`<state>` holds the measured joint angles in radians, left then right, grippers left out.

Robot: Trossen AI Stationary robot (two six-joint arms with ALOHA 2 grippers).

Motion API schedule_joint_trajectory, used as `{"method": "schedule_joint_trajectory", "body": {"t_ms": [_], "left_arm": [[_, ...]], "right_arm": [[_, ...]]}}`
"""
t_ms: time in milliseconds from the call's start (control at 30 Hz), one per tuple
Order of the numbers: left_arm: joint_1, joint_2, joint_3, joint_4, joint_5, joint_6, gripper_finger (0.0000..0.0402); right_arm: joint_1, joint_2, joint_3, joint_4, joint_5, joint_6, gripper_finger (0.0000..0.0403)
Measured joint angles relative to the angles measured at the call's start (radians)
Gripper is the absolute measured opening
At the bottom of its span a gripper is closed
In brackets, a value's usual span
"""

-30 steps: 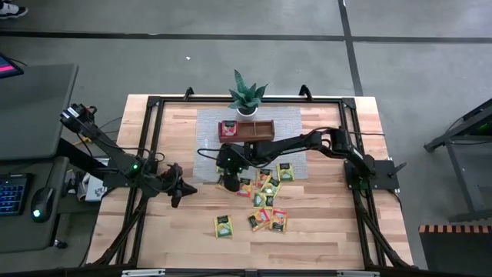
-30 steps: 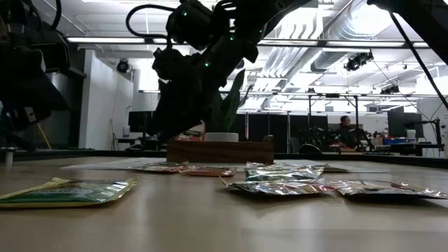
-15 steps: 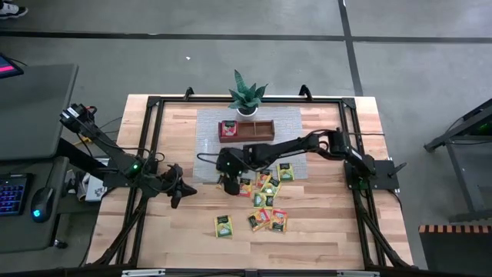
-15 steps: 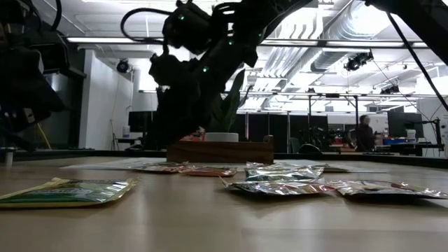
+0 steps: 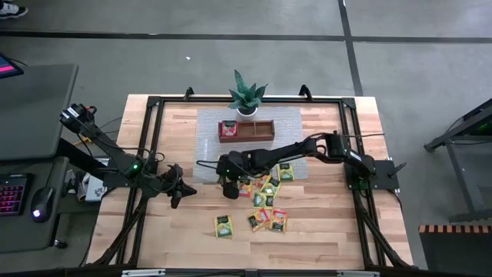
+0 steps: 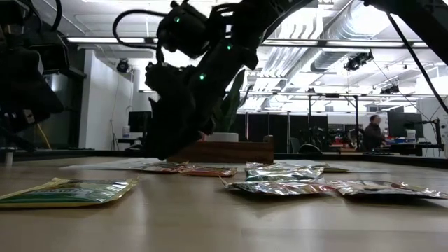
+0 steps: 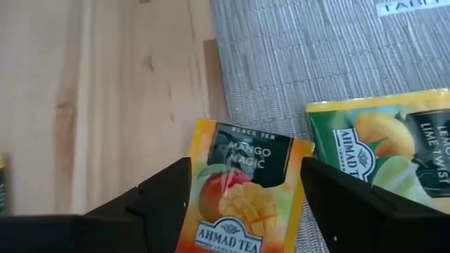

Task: Pick & Place Tea
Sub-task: Put the orange tea bag into the middle section of the wooden organizer

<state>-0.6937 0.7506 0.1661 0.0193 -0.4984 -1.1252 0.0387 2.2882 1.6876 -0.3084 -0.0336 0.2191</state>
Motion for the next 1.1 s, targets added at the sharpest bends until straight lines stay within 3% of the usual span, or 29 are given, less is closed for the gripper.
{"method": "schedule_joint_trajectory", "body": {"t_ms": [733,1100], "left_arm": [[0.000,0.000,0.000,-0.026,0.003,-0.005,0.0000],[0.000,0.000,0.000,-0.029,0.013,-0.005,0.0000]], "right_arm": [[0.045,0.079,0.005,0.013,0.136,0.111,0.0264],[0.072,0.084,0.004,-0.001,0.237,0.122,0.0185]]}}
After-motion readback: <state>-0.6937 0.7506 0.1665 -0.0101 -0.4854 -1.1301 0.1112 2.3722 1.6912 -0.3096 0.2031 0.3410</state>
